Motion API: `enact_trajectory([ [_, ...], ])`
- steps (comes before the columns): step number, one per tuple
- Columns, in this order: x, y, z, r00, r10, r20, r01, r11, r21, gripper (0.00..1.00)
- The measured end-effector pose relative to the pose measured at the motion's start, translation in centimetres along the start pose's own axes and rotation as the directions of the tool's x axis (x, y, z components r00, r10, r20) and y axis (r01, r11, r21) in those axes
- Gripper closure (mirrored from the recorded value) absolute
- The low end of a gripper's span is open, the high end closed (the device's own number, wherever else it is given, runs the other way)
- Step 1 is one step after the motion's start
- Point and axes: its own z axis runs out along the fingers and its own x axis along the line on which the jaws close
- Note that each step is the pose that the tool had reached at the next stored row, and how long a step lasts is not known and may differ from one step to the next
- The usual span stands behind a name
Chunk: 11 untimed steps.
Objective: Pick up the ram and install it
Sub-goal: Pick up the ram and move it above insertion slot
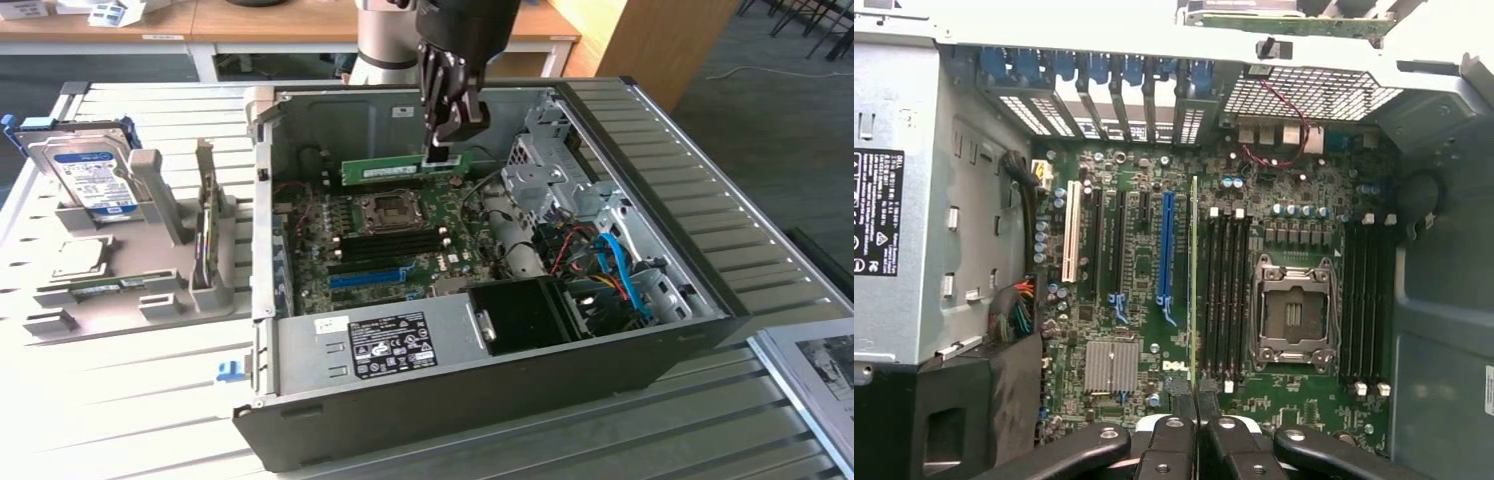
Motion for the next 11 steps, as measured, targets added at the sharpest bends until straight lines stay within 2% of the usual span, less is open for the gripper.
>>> enact_trajectory([
  [11,-0.59,-0.03,0.29,1.0000,0.002,-0.0011,-0.002,1.0000,-0.0001,0.88],
])
